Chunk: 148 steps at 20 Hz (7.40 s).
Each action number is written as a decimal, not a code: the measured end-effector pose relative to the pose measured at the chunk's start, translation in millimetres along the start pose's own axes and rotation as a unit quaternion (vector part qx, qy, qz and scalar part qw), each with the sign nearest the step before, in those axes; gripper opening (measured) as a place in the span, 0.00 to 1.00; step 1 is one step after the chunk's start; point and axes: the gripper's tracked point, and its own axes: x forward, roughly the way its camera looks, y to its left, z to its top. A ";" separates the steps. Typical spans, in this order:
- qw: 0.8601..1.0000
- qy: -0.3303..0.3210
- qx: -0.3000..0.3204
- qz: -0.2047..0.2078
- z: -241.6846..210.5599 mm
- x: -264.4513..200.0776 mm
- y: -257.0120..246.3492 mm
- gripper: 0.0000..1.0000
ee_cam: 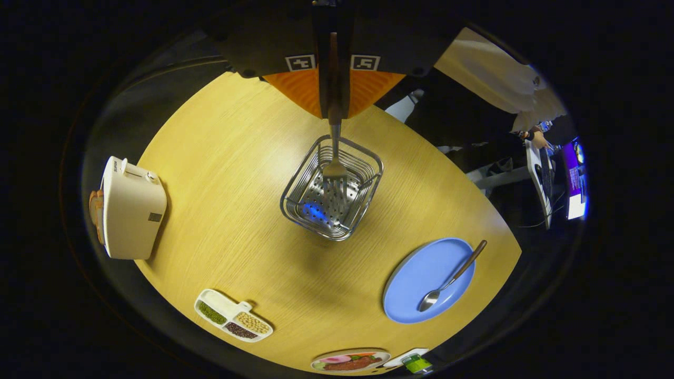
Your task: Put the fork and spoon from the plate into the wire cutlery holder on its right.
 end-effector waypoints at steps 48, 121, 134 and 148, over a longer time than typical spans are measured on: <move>0.939 -0.296 0.121 0.127 169.7 -47.7 201.1 1.00; 0.992 -0.033 0.108 0.061 -21.0 -77.9 14.7 0.07; 0.993 0.088 0.034 0.069 8.3 -25.1 -2.9 0.08; 0.991 -0.067 0.074 0.093 30.1 -58.4 16.3 1.00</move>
